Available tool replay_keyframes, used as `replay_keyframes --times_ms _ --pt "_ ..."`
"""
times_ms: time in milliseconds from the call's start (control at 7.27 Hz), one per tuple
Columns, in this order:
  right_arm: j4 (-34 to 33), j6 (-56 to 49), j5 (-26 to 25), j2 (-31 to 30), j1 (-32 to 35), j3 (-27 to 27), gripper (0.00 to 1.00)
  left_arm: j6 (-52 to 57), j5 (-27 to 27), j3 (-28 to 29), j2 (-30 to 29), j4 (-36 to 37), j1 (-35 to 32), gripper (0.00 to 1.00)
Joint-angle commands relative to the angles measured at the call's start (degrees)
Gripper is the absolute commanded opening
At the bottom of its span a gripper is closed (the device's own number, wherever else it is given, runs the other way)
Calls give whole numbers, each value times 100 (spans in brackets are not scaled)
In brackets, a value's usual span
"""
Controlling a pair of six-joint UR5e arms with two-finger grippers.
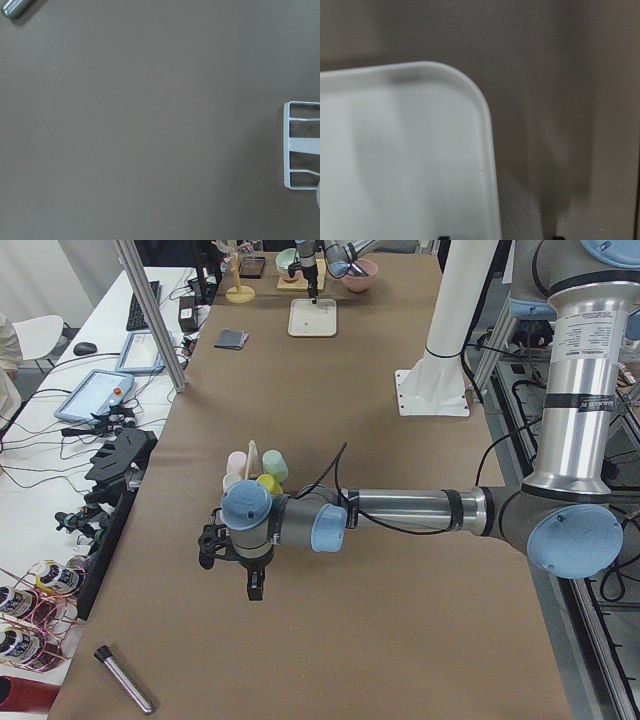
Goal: Pick up and place green cup on tray
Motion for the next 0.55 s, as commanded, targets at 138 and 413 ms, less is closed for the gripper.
replay_keyframes --times_ms 138,413 --pt "7 -23 15 -18 7 71 59 0 3 -6 19 -9 0 98" --pt "7 -23 16 -45 7 80 48 0 3 -6 19 0 0 98"
